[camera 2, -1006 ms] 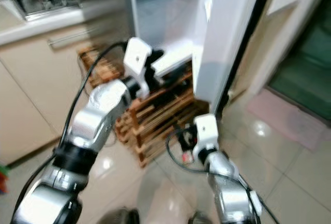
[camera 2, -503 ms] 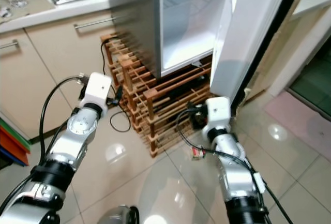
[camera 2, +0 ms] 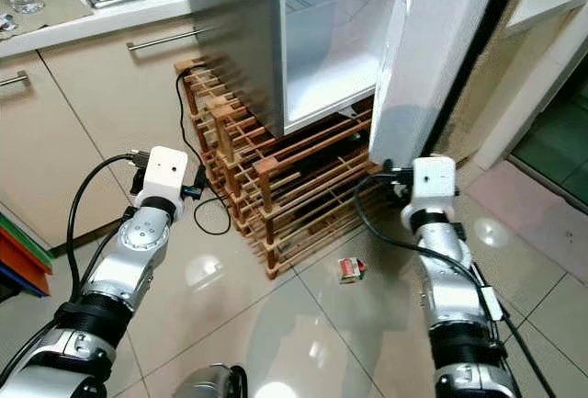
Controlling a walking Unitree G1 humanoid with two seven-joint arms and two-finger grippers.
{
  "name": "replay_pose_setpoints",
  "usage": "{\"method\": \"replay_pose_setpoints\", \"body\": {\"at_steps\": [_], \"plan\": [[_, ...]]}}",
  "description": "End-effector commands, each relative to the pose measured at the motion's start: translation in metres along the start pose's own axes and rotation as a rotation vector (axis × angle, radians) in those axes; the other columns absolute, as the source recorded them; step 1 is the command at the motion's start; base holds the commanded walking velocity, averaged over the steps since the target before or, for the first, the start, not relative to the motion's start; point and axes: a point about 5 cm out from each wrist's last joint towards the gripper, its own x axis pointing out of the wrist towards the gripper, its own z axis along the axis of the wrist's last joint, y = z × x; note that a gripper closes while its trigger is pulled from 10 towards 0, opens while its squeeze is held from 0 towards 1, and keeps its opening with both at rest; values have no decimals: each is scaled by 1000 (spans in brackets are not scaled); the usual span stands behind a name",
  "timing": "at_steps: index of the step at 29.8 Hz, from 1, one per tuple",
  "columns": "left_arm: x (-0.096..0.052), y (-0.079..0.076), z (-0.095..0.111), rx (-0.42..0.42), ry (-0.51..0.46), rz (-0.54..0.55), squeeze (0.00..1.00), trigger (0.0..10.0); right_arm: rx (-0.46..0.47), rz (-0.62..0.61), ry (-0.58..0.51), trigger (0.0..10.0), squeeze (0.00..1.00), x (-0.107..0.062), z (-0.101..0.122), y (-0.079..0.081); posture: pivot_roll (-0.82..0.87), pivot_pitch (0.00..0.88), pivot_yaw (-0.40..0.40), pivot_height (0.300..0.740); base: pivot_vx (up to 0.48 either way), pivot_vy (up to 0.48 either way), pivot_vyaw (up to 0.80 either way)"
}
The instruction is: Restocking fridge
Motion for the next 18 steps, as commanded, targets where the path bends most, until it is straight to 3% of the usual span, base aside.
{"method": "replay_pose_setpoints", "body": {"at_steps": [1, 6, 8, 9, 10, 12, 13, 14, 15, 18], "plan": [[2, 2, 2, 7, -9, 20, 0, 10000, 27, 29, -21, 10000, 39, 3, 3, 0, 81, 17, 19, 740, 0, 0, 0], [2, 1, 2, 1, -14, 25, 0, 10000, 16, 97, -42, 10000, 39, 7, 8, 10, 85, 23, 17, 740, 0, 0, 0], [2, 1, 3, -4, -15, 27, 0, 10000, -33, 59, -27, 10000, 43, 6, 4, 3, 88, 25, 13, 740, 0, 0, 0], [1, 1, 3, -8, -19, 27, 0, 10000, -129, -61, 21, 10000, 43, 4, -4, -20, 87, 28, 14, 740, 0, 0, 0], [1, 1, 3, -8, -19, 27, 0, 10000, -129, -61, 21, 10000, 43, 4, -4, -20, 87, 28, 14, 740, 0, 0, 0], [0, 0, 2, -8, -19, 25, 0, 10000, -239, -183, 64, 10000, 39, -2, -10, -49, 83, 30, 15, 740, 0, 0, 0], [0, 0, 2, -8, -19, 25, 0, 10000, -239, -183, 64, 10000, 39, -2, -10, -49, 83, 30, 15, 740, 0, 0, 0], [0, 0, 1, -8, -18, 24, 0, 10000, -332, -284, 91, 10000, 43, -9, -13, -72, 81, 32, 15, 740, 0, 0, 0], [0, 0, 1, -8, -18, 24, 0, 10000, -332, -284, 91, 10000, 43, -9, -13, -72, 81, 32, 15, 740, 0, 0, 0], [1, 0, 2, -8, -19, 22, 0, 10000, -400, -397, 124, 10000, 43, -18, -15, -95, 75, 33, 14, 740, 0, 0, 0]]}}
